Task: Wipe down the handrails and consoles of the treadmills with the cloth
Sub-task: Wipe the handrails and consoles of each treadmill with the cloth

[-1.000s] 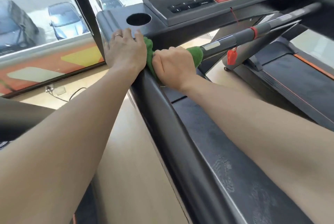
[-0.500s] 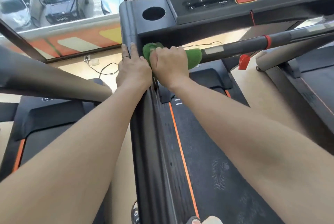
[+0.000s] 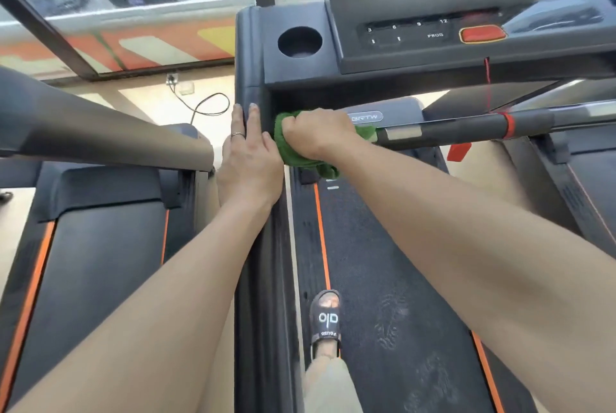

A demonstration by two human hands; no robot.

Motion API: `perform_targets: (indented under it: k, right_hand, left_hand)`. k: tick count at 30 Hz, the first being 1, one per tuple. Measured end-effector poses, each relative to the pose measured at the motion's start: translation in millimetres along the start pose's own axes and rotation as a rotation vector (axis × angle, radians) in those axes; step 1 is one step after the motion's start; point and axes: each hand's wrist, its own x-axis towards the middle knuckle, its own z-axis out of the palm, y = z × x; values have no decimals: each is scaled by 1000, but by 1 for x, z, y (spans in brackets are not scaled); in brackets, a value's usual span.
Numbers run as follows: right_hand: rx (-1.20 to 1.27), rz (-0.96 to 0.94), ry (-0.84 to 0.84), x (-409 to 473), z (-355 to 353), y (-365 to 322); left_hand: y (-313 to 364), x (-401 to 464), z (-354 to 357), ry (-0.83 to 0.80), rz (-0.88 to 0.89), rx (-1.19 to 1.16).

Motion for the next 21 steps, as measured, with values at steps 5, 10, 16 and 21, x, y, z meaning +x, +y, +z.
perform_targets:
  k: [5, 10, 16, 21]
  right_hand:
    - [41, 27, -196, 8, -13, -4]
    - [153, -27, 499, -22, 29, -8]
    - [462, -93, 753, -62, 71, -23]
    - [1195, 321, 336, -85, 55, -45]
  left_hand:
    - [0, -1, 1, 25, -30, -7]
    - [-1, 0, -1, 36, -69, -93]
    - [-5, -4, -6, 8, -68, -216]
    - [-5, -3, -5, 17, -84, -228]
